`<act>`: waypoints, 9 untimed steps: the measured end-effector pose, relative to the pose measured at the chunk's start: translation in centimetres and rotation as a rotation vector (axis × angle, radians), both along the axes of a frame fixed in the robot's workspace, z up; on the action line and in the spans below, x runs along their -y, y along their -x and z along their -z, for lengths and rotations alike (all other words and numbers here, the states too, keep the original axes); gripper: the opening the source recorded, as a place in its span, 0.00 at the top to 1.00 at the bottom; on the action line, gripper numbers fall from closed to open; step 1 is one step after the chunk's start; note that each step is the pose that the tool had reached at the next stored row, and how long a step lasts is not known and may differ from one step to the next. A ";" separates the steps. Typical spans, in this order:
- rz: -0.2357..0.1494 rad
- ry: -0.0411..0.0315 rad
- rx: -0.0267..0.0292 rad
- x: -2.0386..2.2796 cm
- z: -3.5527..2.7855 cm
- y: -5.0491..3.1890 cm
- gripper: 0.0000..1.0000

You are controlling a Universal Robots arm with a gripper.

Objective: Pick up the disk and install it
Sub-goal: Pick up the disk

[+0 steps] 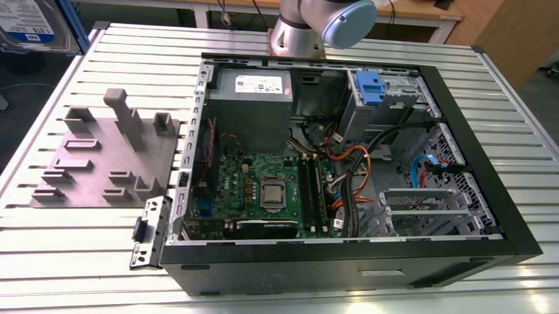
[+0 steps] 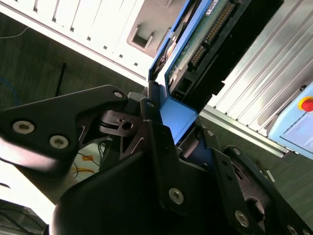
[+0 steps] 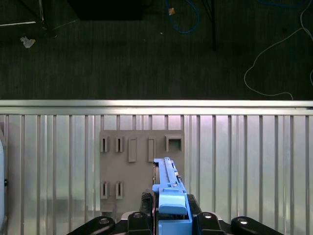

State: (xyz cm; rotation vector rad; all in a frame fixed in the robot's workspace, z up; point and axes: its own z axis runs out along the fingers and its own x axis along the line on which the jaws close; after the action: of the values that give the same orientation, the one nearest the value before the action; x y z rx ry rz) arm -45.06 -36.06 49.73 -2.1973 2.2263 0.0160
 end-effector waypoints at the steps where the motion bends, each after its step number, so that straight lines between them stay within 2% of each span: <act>1: 0.000 -0.0001 0.0001 0.00 0.01 -0.01 0.63; 9: 0.000 0.0000 0.0000 0.01 0.00 -0.37 0.63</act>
State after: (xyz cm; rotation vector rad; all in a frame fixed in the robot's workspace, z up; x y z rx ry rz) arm -44.69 -36.07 49.73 -2.1974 2.2262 0.0160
